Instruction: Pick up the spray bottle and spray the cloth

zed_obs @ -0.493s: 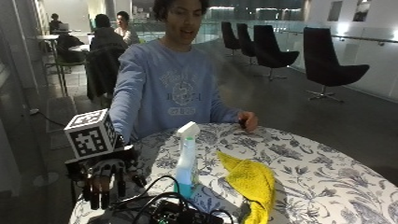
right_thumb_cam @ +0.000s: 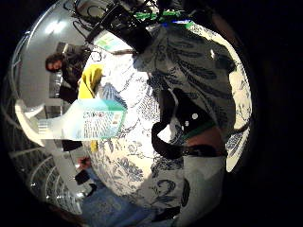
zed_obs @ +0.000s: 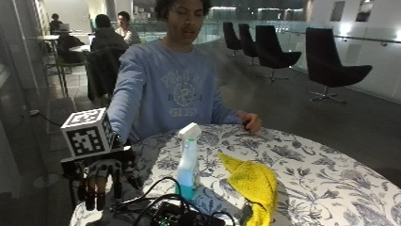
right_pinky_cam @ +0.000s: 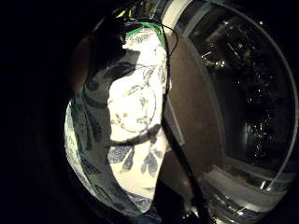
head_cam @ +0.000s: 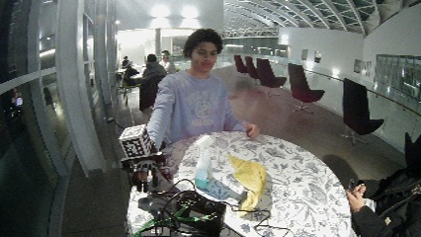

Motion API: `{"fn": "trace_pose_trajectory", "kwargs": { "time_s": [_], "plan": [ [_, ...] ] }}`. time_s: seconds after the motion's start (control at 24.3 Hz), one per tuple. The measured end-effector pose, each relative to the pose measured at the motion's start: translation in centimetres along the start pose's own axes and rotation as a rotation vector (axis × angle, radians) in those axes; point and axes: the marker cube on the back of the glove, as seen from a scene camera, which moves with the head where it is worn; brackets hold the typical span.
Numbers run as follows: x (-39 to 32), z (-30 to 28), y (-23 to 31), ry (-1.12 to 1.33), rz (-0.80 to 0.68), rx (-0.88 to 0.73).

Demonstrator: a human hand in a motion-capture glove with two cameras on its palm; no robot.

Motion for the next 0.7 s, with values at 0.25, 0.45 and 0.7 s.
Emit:
{"fn": "trace_pose_trajectory", "kwargs": {
  "time_s": [0.25, 0.45, 0.7],
  "plan": [
    [0.0, 0.0, -0.2, -0.025, 0.004, -0.004],
    [-0.5, 0.0, -0.1, -0.192, -0.040, 0.004],
    [-2.1, -0.6, 0.0, -0.633, -0.107, 0.066]
  ]
}}
